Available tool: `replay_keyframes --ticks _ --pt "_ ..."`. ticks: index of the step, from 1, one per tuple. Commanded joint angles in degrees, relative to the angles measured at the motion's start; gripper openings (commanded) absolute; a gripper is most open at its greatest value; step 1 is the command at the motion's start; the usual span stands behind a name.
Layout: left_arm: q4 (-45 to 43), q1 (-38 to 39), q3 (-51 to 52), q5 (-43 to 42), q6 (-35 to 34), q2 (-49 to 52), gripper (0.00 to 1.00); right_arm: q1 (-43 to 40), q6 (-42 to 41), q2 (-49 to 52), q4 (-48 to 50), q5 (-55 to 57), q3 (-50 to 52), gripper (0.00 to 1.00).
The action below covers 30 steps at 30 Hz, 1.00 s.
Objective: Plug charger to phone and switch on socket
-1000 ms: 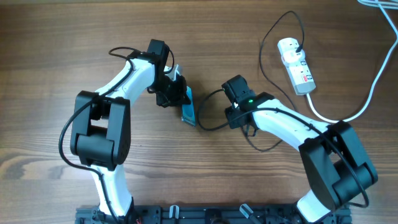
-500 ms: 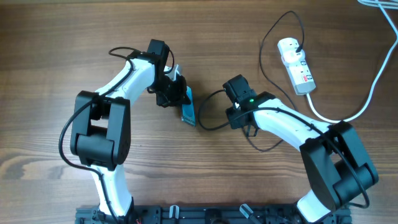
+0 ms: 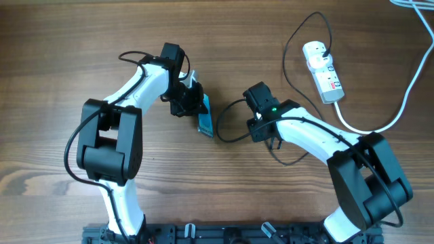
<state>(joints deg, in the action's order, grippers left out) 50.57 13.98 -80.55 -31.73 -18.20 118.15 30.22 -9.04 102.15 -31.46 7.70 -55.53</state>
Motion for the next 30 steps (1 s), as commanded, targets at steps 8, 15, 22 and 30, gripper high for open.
replay_keyframes --ticks 8,15,22,30 --pt "-0.2 0.1 -0.7 -0.5 -0.2 -1.1 0.04 0.1 -0.1 1.6 -1.0 -1.4 1.7 0.16" --pt "-0.6 0.1 -0.7 -0.5 -0.2 -1.1 0.04 0.1 -0.1 1.6 -1.2 -3.3 1.7 0.17" --pt "-1.7 0.1 -0.7 -0.6 -0.3 -1.1 0.04 0.1 -0.1 1.6 -0.8 -3.3 1.7 0.04" --pt "-2.0 0.1 -0.7 -0.6 -0.2 -1.1 0.04 0.1 -0.9 1.6 -0.8 -3.3 1.7 0.04"
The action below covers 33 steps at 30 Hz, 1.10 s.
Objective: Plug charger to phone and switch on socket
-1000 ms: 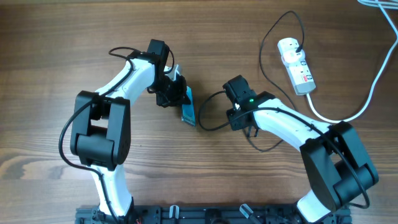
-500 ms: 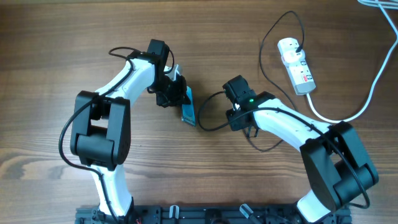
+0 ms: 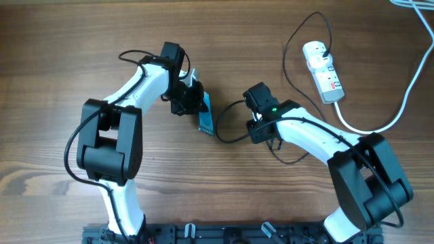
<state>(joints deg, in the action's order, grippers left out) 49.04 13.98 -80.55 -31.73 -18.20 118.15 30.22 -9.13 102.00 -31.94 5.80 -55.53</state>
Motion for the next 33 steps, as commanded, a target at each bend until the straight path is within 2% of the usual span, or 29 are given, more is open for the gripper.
replay_keyframes --ticks 1,4,11,20,26,28,33 --pt "-0.7 0.1 -0.7 -0.6 -0.2 -1.1 0.04 0.1 -2.2 1.7 -0.3 -1.4 1.7 0.04" --pt "-1.5 0.1 -0.7 -1.6 -0.2 -1.1 0.04 0.1 -4.9 1.7 -0.3 -1.9 1.7 0.04" --pt "-4.0 0.0 -0.7 -6.8 0.4 -1.2 0.04 0.1 -2.4 1.5 -0.2 -8.9 1.7 0.04" --pt "-5.4 -0.3 -0.7 -19.0 5.9 -1.3 0.04 -2.4 2.8 -5.0 -0.8 -22.7 1.6 0.04" --pt "-5.8 -2.9 -0.7 -22.7 6.1 -1.3 0.04 -6.9 5.8 -9.6 -1.9 -35.2 1.6 0.04" --pt "-6.3 -4.4 -0.7 -27.8 7.7 -1.3 0.04 -8.1 6.3 -10.0 -1.9 -39.8 1.6 0.04" --pt "-8.5 -8.1 -0.7 -46.6 14.4 -1.3 0.04 -9.4 9.2 -10.0 -1.3 -52.2 1.6 0.04"
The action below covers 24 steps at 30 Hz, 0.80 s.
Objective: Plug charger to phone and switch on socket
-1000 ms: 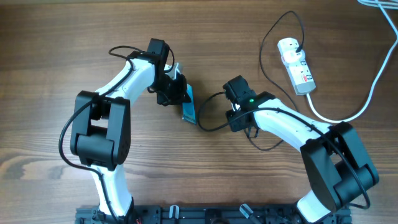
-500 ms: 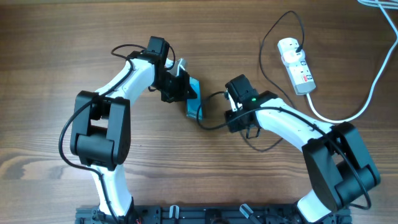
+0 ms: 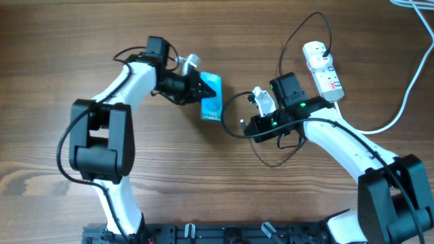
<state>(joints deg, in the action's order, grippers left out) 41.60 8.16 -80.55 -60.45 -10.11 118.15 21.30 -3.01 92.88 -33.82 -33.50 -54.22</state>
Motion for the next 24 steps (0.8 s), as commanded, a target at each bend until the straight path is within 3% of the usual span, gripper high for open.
replay_keyframes --ticks 1,5,11,24 --pt "-1.5 -2.8 -0.7 -20.6 7.2 -1.3 0.04 -0.5 3.0 -0.9 1.4 -15.5 0.3 0.04" --pt "-3.2 -4.1 -0.7 -27.5 8.7 -1.3 0.04 -0.5 3.0 -0.9 4.8 -23.7 0.3 0.04" --pt "-3.1 -3.6 -0.7 -27.6 8.9 -1.3 0.04 -0.5 2.4 -0.9 6.2 -32.0 0.3 0.04" --pt "-0.5 -2.9 -0.7 -26.9 7.9 -1.3 0.04 -0.5 -1.7 -2.2 7.4 -32.4 0.3 0.05"
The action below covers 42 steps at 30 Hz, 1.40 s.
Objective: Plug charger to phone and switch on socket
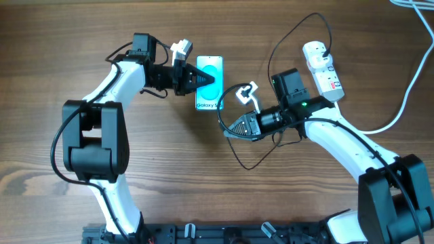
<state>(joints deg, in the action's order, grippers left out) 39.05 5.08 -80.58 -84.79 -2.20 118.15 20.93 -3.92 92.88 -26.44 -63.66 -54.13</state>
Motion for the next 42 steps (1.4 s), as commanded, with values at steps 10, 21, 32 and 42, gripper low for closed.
replay_keyframes --ticks 10,21,32,42 --pt "15.8 0.2 -0.7 -5.5 14.4 -1.4 0.04 5.2 -8.5 -13.1 -3.7 8.9 0.2 0.04" --pt "28.6 -0.9 -0.7 -5.5 26.2 -3.5 0.04 13.8 -23.4 -16.4 -3.6 20.4 0.2 0.04" --pt "27.1 -1.4 -0.7 -5.5 25.8 -3.5 0.04 22.2 -42.2 -16.4 2.1 39.5 0.2 0.05" --pt "12.6 -1.9 -0.7 -5.5 14.7 -3.4 0.04 23.4 -42.5 -16.4 3.5 44.4 0.2 0.04"
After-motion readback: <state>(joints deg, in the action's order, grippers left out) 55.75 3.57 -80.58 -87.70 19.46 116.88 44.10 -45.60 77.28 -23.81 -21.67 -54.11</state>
